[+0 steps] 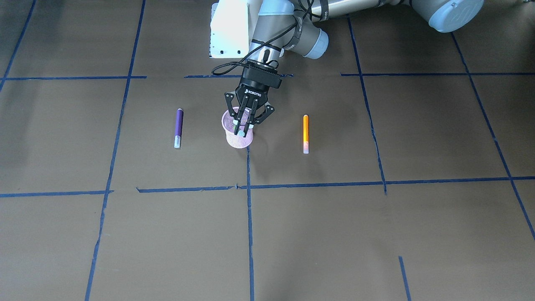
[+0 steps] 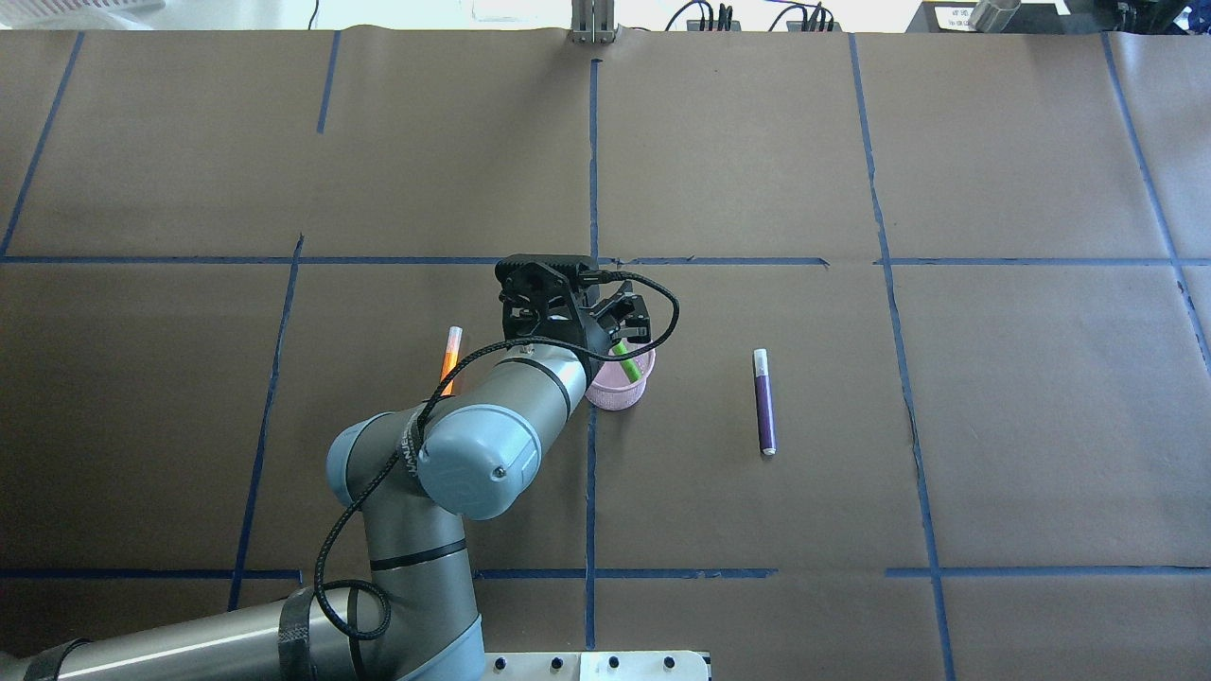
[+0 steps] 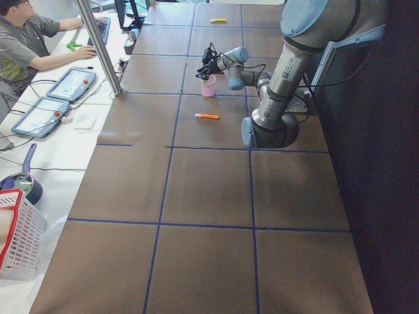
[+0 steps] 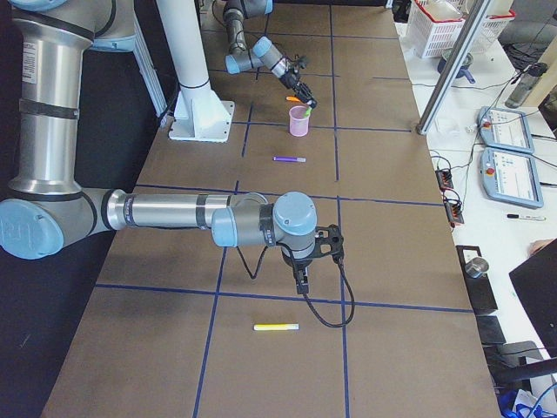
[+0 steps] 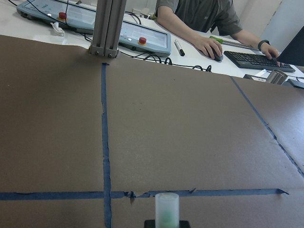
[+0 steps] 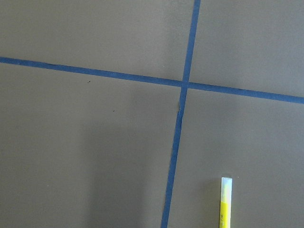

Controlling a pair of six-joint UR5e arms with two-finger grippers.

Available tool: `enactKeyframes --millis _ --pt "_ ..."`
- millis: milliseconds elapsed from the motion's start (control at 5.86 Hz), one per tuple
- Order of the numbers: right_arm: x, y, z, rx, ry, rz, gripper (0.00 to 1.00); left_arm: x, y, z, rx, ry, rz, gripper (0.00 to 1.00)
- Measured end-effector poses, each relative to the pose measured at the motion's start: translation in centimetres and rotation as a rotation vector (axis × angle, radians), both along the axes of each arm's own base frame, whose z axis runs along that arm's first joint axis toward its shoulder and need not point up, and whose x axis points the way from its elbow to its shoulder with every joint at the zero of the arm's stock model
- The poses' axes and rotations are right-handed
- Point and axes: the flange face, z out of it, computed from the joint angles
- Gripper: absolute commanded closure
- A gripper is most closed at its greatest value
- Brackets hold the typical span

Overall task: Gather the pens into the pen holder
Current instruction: 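Lower the green highlighter into the cup and open the left gripper, then move the left gripper over the orange highlighter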

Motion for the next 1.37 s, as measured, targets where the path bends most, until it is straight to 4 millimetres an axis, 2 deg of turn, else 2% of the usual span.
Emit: enactKeyframes --millis 341,683,854,1024,1195,1366 --pt "0.0 0.0 0.1 -0.002 0.0 0.0 0.0 -1.8 1.3 -2.0 0.0 0.026 0.072 0.0" --pt "0.0 0.1 0.3 -0.005 0.002 -0.001 0.0 -4.6 2.0 -3.0 -0.099 -0.104 0.228 0.0" --pt "0.0 0.3 0.4 -0.006 0.003 -0.001 0.0 -6.1 1.3 -1.9 -0.192 -0.196 0.304 0.0" --pt "0.0 0.6 0.8 -0.008 0.006 -0.005 0.0 -8.5 -0.7 0.7 -0.305 -0.284 0.391 0.0" --pt "0.0 1.6 1.6 -0.011 0.011 -0.019 0.0 -12.2 -2.8 3.4 -0.343 -0.372 0.474 0.0" --pt "0.1 2.8 3.2 -0.024 0.016 -0.039 0.04 -16.6 -5.1 5.9 -0.317 -0.453 0.556 0.0"
